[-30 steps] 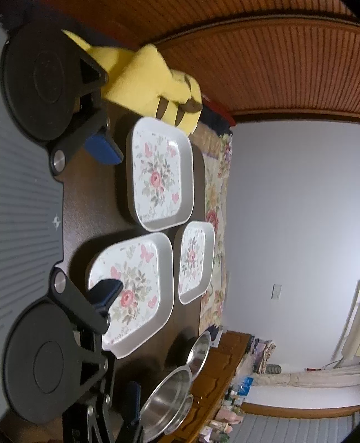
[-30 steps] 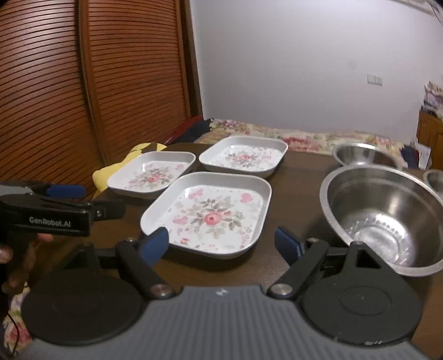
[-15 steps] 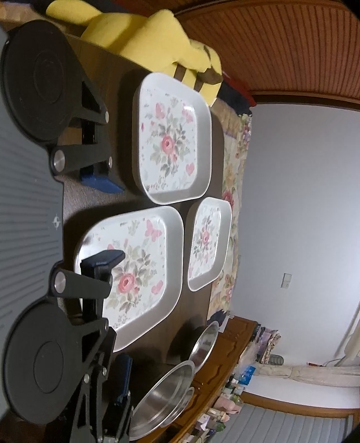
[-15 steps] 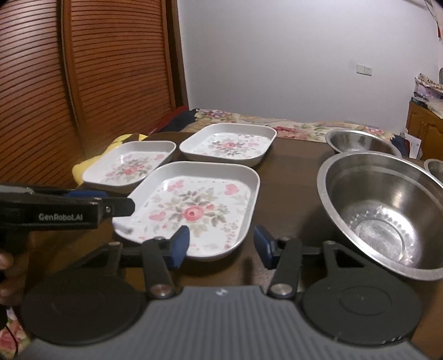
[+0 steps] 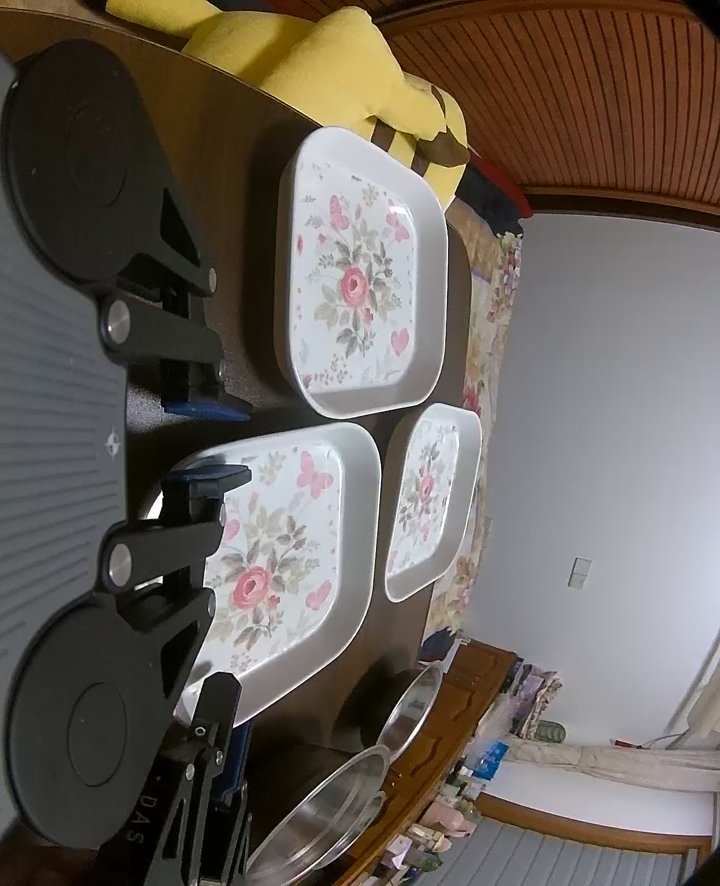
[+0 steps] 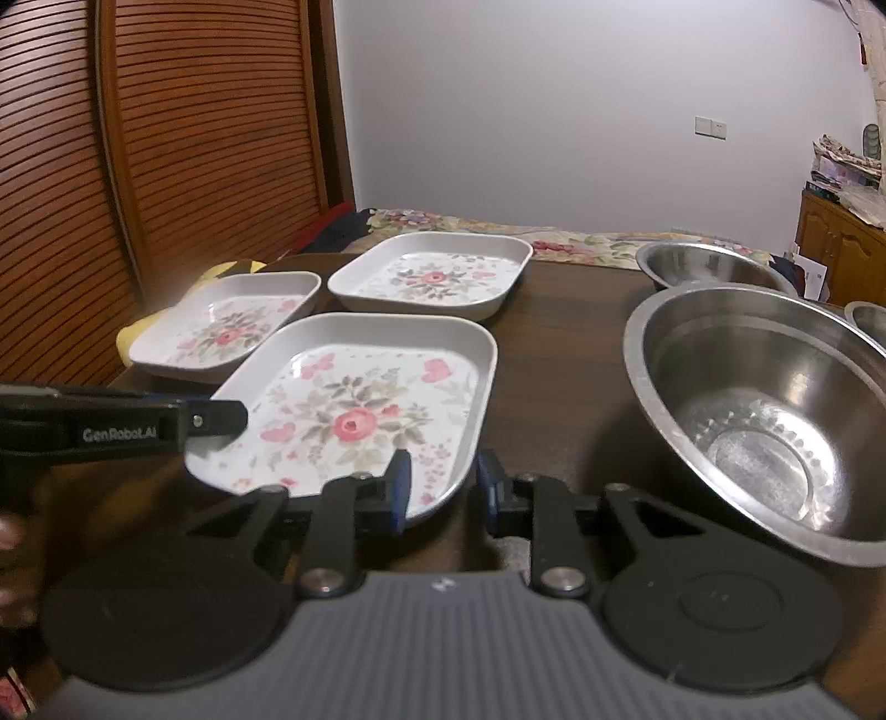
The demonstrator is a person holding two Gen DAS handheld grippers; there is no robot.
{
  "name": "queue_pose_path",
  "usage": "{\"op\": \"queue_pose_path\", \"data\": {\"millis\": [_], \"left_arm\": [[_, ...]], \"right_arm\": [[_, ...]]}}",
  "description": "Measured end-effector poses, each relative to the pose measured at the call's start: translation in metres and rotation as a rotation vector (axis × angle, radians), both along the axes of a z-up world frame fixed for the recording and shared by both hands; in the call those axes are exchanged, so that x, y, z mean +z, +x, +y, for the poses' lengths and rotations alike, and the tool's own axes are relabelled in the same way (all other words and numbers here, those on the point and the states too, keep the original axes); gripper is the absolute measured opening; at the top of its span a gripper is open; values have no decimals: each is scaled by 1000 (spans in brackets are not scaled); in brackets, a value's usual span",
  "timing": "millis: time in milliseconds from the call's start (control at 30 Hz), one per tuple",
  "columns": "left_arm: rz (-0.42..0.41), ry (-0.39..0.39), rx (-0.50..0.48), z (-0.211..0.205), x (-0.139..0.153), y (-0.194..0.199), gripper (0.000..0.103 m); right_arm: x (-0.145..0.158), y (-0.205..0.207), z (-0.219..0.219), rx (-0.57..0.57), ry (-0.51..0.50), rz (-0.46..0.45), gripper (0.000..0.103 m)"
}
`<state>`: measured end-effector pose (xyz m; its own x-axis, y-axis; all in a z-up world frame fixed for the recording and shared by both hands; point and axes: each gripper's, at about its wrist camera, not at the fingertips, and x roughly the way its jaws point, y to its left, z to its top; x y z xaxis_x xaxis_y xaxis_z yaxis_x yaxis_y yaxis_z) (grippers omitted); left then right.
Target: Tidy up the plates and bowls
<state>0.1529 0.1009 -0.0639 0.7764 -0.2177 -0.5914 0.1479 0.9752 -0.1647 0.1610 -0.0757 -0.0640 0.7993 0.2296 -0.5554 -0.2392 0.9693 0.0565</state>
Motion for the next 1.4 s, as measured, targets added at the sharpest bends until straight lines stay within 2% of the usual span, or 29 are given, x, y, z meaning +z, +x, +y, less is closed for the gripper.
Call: {"op": "queue_pose_path", "data": {"millis": [67,300,533,833,967,1400], "left_arm": [[0,-6,-7,0,0,0,11],[6,-59,-31,6,-1,-3,11],[-12,-52,-38,5,3,-25,12],[-50,-38,-44,4,13,-63,12],[-50,-43,-48,5,12,-77,12],[-38,-13,-59,0,6,-99,12]], "right_arm": [[0,0,1,3,4,2,26],[-1,-1,-5,20,22,-2,24],[0,-7,-15,32,82,24,20],[10,-37,-25,66,135,5,19],[14,-53,-25,88,125,-13,19],[10,-74,-27,121,120,17,20]]}}
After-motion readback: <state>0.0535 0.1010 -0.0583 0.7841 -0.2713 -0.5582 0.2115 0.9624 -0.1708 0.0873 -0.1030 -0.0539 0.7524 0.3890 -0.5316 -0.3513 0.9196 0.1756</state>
